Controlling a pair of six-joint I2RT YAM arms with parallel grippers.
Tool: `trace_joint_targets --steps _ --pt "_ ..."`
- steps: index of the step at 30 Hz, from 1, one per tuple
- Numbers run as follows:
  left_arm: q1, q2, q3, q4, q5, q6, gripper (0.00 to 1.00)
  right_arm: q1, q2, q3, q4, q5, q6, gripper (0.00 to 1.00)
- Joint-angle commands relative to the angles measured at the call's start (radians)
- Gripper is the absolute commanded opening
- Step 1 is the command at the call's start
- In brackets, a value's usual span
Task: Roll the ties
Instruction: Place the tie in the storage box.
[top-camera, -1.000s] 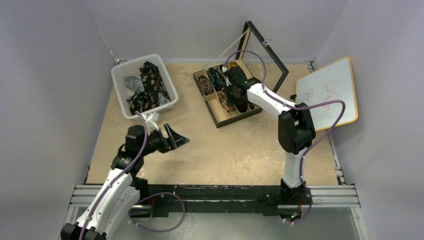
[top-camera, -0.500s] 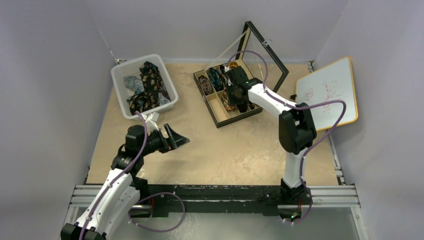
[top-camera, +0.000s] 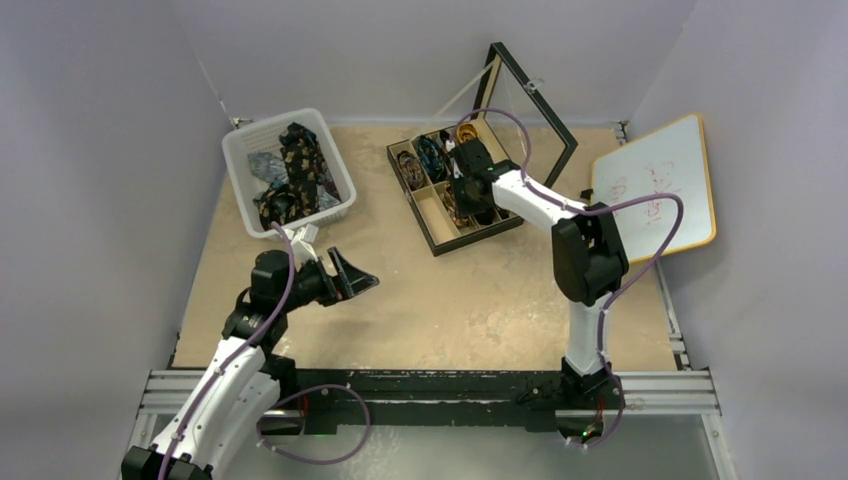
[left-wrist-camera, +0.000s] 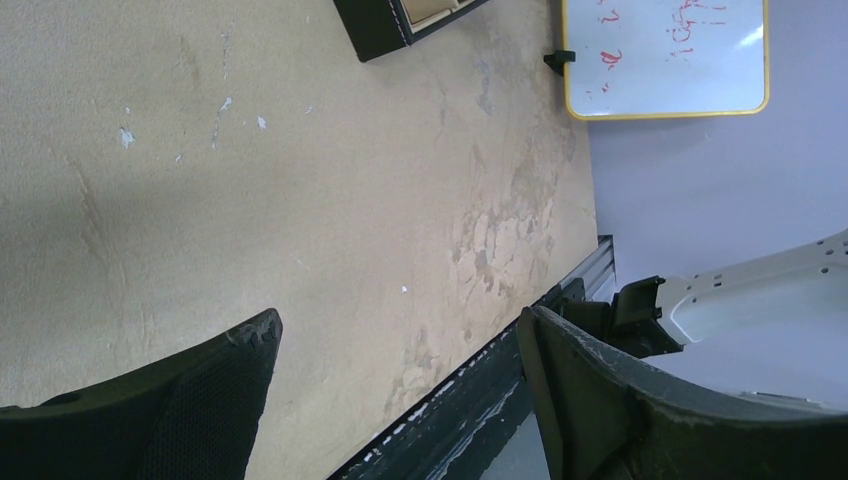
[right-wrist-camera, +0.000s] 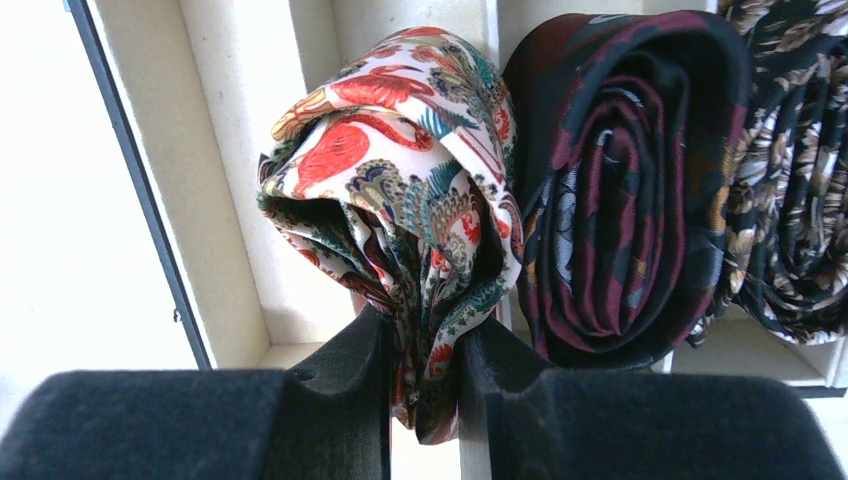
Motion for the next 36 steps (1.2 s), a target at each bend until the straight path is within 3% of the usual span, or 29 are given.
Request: trace_joint_targets --steps 1,25,36 --pt "-0.003 0.000 0.020 0.036 0.018 0.009 0.86 -0.003 0.012 0.002 -0.013 -0.032 -0.028 0.00" --pt "-0.003 0.008 0.018 0.042 0.018 0.010 0.86 -0.050 0.128 0.118 -0.117 -0.155 -0.106 0.00" --pt "-0.003 0.037 0.023 0.069 0.031 0.013 0.86 -0.052 0.095 0.192 -0.160 -0.175 -0.124 0.46"
